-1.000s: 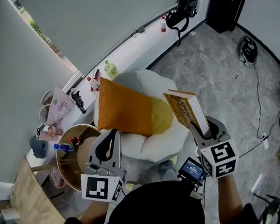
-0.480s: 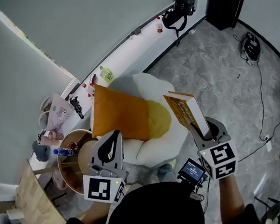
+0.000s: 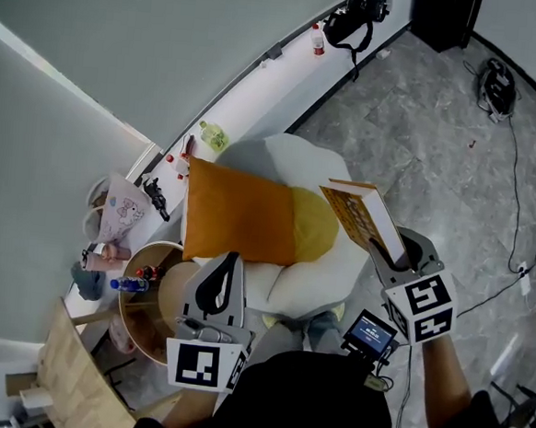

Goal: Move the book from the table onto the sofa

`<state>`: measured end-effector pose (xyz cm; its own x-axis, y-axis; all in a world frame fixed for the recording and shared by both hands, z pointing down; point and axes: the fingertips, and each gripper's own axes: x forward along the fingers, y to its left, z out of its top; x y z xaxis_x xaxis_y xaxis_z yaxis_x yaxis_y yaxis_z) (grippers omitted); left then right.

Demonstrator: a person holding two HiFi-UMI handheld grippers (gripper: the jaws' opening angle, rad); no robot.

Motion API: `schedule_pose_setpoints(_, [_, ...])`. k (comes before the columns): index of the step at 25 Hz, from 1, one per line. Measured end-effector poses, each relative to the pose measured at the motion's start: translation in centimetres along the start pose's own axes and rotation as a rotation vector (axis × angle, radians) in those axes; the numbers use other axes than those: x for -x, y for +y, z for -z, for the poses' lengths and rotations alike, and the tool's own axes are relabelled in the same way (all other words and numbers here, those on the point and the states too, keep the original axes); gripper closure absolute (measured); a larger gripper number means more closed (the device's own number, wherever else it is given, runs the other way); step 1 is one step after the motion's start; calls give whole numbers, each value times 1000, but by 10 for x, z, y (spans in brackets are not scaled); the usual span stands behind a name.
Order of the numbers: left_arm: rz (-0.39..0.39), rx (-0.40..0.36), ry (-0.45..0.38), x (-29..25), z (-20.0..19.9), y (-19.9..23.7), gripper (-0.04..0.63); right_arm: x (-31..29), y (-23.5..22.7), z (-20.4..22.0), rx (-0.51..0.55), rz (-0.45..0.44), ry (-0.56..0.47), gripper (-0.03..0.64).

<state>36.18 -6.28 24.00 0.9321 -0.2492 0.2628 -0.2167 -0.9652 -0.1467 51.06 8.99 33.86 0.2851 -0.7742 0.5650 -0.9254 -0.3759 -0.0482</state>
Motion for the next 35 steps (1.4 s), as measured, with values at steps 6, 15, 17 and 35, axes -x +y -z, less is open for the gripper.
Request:
schedule_pose_setpoints(6, [-12, -1, 30, 2, 14, 17, 589, -23, 10, 4, -5, -11, 21, 471])
schedule_pose_setpoints(15, [10, 24, 45, -2, 35, 54, 589, -66, 33, 15, 4, -3, 88, 471])
schedule_pose_setpoints(17, [16, 32, 49, -4, 43, 62, 589, -77, 38, 19, 5, -2, 106, 471])
schedule_pose_setpoints(35, [26, 139, 165, -28, 162, 128, 589, -206, 67, 117, 44, -14, 388, 471])
